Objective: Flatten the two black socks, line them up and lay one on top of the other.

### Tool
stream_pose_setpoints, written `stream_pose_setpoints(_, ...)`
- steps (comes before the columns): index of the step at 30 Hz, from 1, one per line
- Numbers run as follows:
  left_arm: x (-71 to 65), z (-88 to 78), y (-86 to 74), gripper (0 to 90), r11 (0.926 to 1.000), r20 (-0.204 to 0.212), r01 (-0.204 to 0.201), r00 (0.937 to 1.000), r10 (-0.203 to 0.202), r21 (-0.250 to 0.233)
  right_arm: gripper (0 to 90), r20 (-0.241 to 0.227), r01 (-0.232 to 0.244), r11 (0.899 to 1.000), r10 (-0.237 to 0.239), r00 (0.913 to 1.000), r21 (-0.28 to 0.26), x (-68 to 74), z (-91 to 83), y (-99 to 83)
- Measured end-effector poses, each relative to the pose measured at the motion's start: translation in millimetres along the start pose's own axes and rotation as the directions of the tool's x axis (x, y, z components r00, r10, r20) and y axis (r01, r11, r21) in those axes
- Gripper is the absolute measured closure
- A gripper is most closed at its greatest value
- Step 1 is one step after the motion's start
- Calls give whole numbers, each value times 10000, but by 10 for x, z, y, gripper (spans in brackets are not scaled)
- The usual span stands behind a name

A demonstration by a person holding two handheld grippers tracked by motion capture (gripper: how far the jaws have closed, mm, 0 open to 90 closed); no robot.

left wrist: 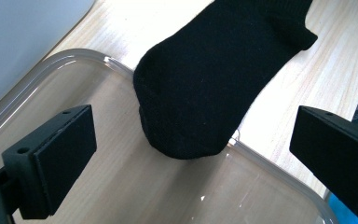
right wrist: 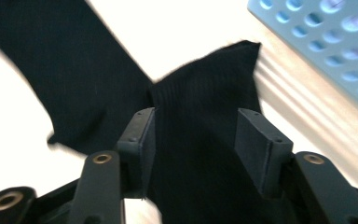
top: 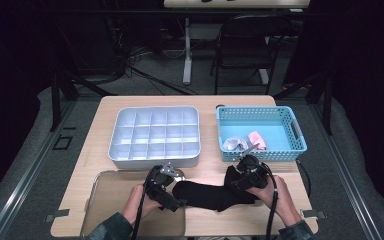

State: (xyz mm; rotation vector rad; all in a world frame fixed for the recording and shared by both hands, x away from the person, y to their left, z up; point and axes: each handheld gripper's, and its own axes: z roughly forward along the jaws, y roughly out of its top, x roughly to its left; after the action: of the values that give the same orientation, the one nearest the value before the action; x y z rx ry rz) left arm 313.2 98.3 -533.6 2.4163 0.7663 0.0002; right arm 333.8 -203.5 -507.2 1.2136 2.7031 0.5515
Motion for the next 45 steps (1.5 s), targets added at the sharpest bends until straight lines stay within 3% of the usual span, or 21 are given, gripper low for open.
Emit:
stream_pose_setpoints(1,-4,-1,1,4,10000,-9,-30,10000,30,6,457,201,524,9985,-527,9984,125,4,-61,-37)
stream_pose_setpoints(3,-9,-1,5,4,10000,-17,-59,10000,59,-15,446,406,811,9957,-829,9957,441,-30,-79,-111)
stream_pose_setpoints(5,-13,4,6,4,10000,5,-47,10000,47,10,428,503,747,9931,-795,9956,906,-103,-35,-178)
stream_pose_setpoints(10,-8,7,7,4,10000,14,-42,10000,41,40,405,181,834,9806,-880,9960,1776,-192,120,-249)
stream_pose_setpoints(12,-6,5,5,4,10000,17,-56,10000,56,48,476,197,709,9768,-765,9969,2022,-208,171,-263)
stream_pose_setpoints(17,-5,-2,2,4,10000,-1,-50,10000,50,16,745,-172,323,9831,-297,9994,1800,-227,177,-302)
stream_pose_setpoints(20,-5,-3,3,4,10000,-7,-52,10000,52,11,789,-151,154,9814,-128,9998,1913,-228,134,-315)
stream_pose_setpoints(22,-2,-3,3,4,10000,-4,-51,10000,51,4,791,-79,-436,9824,458,9989,1816,-239,66,-326)
stream_pose_setpoints(24,1,-2,5,4,10000,-1,-14,10000,14,-16,788,-441,-1142,9833,1215,9916,1414,-253,-67,-333)
stream_pose_setpoints(26,-3,0,9,4,10000,-13,-32,10000,32,4,783,-475,-1392,9843,1450,9883,1086,-232,-230,-324)
stream_pose_setpoints(27,-6,2,10,4,10000,5,-40,10000,40,8,782,-719,-1578,9832,1647,9837,921,-216,-288,-315)
stream_pose_setpoints(28,-9,4,11,4,10000,24,-44,10000,44,10,781,-916,-1944,9786,2001,9755,671,-194,-325,-311)
stream_pose_setpoints(30,-14,8,13,4,10000,67,-44,10000,44,11,779,-1045,-2081,9764,2133,9714,583,-171,-370,-291)
stream_pose_setpoints(33,-13,12,14,4,10000,90,-30,10000,30,-1,761,-1591,-2803,9599,2780,9473,88,-119,-313,-265)
stream_pose_setpoints(35,-10,11,14,4,10000,98,-31,9999,31,1,738,-1882,-2963,9546,2969,9362,315,-107,-194,-236)
stream_pose_setpoints(36,-10,11,14,4,10000,91,-33,10000,33,6,724,-1932,-3220,9466,3191,9278,170,-79,-97,-228)
stream_pose_setpoints(39,-10,11,14,4,10000,106,-38,9999,38,-2,632,-1588,-2735,9571,2860,9450,961,-64,117,-189)
stream_pose_setpoints(40,-9,10,15,4,10000,99,-48,9999,48,1,594,-1443,-2395,9651,2531,9566,1056,-56,162,-183)
stream_pose_setpoints(42,-4,9,14,4,10000,87,-38,10000,38,-1,522,-1020,-1924,9744,2044,9735,1165,-24,149,-165)
stream_pose_setpoints(44,-3,12,14,4,10000,93,-28,10000,28,16,461,-962,-1349,9866,1436,9849,919,7,59,-149)
stream_pose_setpoints(45,-6,14,14,4,10000,105,-29,9999,29,21,446,-694,-852,9931,909,9934,810,12,12,-145)
